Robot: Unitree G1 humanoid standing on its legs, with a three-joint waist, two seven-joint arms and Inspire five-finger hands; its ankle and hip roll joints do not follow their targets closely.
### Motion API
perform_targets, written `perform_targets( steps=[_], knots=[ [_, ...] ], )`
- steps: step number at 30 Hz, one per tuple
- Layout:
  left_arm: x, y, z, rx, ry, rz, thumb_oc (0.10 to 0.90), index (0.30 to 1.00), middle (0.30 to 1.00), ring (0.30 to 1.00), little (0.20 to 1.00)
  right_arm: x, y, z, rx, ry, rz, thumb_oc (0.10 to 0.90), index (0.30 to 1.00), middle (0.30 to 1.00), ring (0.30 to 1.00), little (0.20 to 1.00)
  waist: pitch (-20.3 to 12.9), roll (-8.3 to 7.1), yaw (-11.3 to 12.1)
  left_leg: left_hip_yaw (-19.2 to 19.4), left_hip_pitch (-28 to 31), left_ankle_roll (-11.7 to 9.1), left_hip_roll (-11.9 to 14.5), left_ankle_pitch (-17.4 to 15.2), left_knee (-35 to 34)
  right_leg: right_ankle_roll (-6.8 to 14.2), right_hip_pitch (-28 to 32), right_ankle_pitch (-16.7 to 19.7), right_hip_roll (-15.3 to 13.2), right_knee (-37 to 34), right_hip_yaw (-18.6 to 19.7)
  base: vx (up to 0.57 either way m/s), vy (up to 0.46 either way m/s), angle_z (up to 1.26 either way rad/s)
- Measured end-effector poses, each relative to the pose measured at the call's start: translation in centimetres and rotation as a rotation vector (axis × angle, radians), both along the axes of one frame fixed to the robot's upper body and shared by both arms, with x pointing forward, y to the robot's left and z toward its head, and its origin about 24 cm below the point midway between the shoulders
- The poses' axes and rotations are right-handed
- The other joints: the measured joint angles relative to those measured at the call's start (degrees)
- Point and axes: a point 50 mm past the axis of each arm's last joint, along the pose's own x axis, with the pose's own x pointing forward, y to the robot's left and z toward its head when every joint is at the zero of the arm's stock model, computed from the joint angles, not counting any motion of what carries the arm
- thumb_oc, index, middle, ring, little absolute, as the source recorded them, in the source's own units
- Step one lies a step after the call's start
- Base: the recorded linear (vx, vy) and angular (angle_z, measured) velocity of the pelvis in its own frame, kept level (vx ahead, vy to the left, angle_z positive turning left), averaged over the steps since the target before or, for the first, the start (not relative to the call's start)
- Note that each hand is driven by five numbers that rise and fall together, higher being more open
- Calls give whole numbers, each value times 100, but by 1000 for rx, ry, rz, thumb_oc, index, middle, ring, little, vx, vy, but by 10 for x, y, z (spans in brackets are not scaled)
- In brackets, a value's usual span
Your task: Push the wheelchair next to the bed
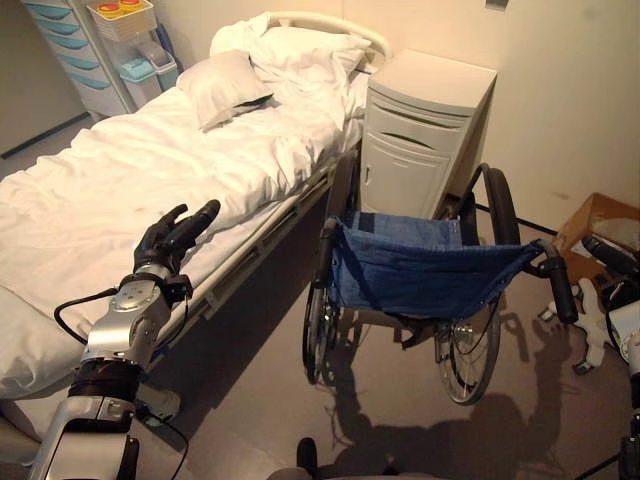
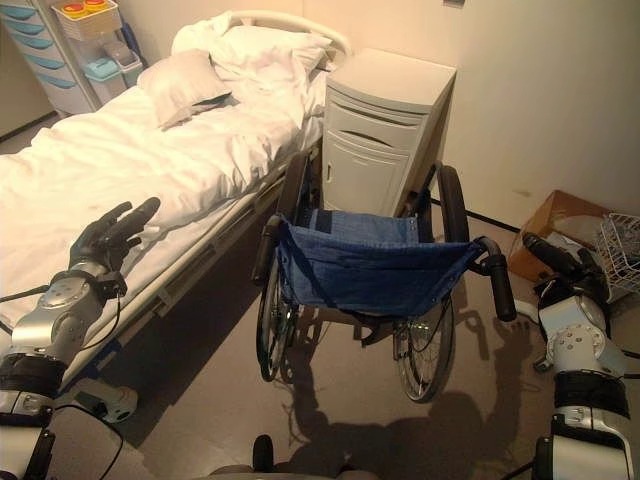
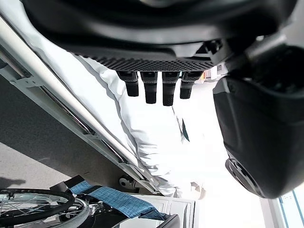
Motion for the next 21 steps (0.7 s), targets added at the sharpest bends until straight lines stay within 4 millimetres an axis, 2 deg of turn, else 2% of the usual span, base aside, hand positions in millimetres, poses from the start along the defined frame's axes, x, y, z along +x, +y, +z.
perform_targets(
  steps=[4, 7, 12, 16, 19, 20, 21],
  knots=[
    [-2, 0, -3, -11, 8, 7, 800, 900, 900, 900, 900, -9, -8, -5, -164, 126, -18, 800, 900, 900, 900, 900, -2, 4, -22, 2, 1, -1, 1, -1, 0, 0, -1, 0, 0, 0, 5, 0, 0, 0],
    [-11, 1, -15, -13, 19, 9, 800, 900, 900, 900, 900, -21, -12, -10, -306, 221, -20, 800, 900, 900, 900, 900, -6, 11, -66, 11, 8, 1, 2, -2, 0, 0, -5, 0, 0, 0, 25, 7, 5, -2],
    [-36, -5, -54, -113, 35, 21, 800, 900, 900, 900, 900, -52, -13, -37, -280, 213, -73, 800, 900, 900, 900, 900, -58, 100, -91, 25, 12, 2, 9, -6, -2, -2, -10, -3, -1, 0, 44, 3, 1, -1],
    [-66, -5, -93, -205, 102, 72, 800, 900, 900, 900, 900, -79, -4, -77, -219, 264, -121, 800, 900, 900, 900, 900, -137, 206, -99, 74, 29, -9, 38, -34, -4, -5, -18, -2, 18, -1, 110, 5, -1, -7],
    [-101, -5, -130, -273, 180, 120, 800, 900, 900, 900, 900, -113, 12, -124, -129, 392, -143, 800, 900, 900, 900, 900, -198, 274, -96, 119, 46, -7, 64, -44, -4, -15, -17, -7, 40, -1, 140, 2, -5, -4],
    [-115, -7, -144, -298, 223, 142, 800, 900, 900, 900, 900, -131, 20, -145, -88, 472, -145, 800, 900, 900, 900, 900, -237, 290, -86, 116, 39, -11, 76, -47, -5, -26, -21, -15, 52, -1, 136, 0, 0, 0],
    [-122, -7, -151, -308, 247, 151, 800, 900, 900, 900, 900, -139, 25, -155, -68, 513, -143, 800, 900, 900, 900, 900, -257, 293, -76, 117, 35, -15, 80, -49, -5, -32, -23, -19, 56, -1, 137, 0, 0, 0]
  ],
)
